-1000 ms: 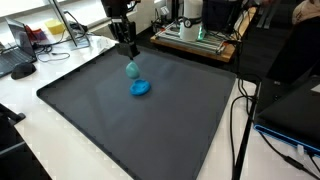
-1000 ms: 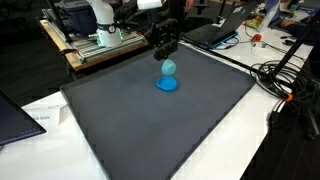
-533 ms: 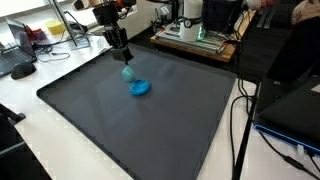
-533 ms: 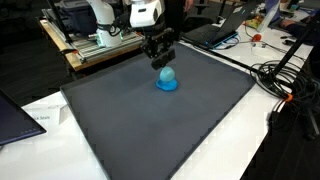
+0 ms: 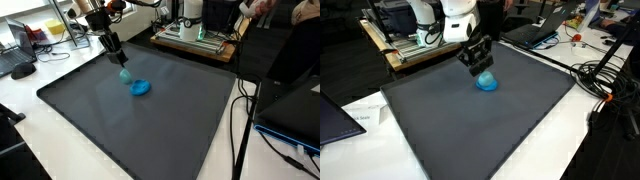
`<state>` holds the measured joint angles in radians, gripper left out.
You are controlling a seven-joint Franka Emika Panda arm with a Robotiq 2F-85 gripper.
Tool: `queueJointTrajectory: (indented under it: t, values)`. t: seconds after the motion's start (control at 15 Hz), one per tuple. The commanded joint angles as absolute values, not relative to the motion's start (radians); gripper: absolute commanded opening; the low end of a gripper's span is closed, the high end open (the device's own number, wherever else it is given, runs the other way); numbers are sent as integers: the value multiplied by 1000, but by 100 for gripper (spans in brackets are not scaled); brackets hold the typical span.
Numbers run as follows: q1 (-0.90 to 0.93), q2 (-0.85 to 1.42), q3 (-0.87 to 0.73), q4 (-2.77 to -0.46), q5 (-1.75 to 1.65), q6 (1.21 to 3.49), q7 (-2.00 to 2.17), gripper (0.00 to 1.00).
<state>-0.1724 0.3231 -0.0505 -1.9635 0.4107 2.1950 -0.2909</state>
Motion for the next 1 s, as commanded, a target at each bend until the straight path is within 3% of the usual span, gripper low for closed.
queueJointTrajectory:
  t: [0.0, 0.93]
  values:
    - [-212, 387, -32, -1862, 458, 2112, -316, 22]
    - [-201, 604, -64, -1512, 397, 1827, 71, 22]
